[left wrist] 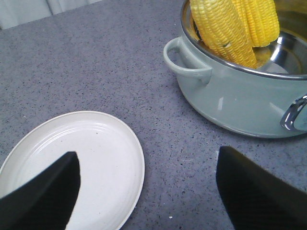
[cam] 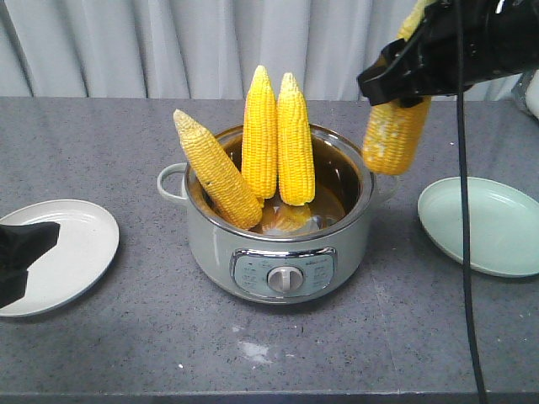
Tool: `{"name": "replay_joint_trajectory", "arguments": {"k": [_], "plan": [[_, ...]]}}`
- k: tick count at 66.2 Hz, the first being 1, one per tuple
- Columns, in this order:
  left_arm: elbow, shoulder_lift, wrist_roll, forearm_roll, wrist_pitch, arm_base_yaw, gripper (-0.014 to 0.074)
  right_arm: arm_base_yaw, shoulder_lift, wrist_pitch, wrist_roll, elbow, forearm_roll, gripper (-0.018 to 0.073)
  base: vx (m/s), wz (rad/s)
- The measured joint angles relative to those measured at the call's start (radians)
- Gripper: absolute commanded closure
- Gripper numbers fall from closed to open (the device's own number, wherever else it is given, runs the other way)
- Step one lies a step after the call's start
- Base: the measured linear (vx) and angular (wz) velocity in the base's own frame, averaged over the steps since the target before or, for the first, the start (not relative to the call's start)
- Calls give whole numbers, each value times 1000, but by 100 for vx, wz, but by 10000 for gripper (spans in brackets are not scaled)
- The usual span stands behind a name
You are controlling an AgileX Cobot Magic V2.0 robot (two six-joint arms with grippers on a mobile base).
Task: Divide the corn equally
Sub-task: 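Lift the corn cob out and carry it over the pale green plate, then lower the cob onto the pale green plate and open the right gripper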
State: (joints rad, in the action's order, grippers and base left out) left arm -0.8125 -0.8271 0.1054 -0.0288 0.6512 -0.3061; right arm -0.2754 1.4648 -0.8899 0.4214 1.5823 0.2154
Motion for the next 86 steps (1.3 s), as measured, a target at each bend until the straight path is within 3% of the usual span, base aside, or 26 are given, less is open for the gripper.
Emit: {"name": "replay_joint_trajectory", "arguments": {"k": [9, 16, 32, 44, 86], "plan": [[0, 0, 0, 1, 1, 0, 27, 8, 0, -119, -188, 32, -248, 287, 0, 0], [0, 0, 0, 1, 1, 0, 27, 58, 2, -180, -256, 33, -310, 287, 0, 0], [0, 0, 0, 1, 1, 0, 27, 259, 97, -245, -270, 35, -314, 287, 0, 0], [0, 0, 0, 1, 1, 0, 27, 350, 200, -269, -273, 35, -311, 287, 0, 0], [0, 0, 0, 1, 1, 0, 27, 375, 397, -221, -263, 35, -274, 284, 0, 0]]}}
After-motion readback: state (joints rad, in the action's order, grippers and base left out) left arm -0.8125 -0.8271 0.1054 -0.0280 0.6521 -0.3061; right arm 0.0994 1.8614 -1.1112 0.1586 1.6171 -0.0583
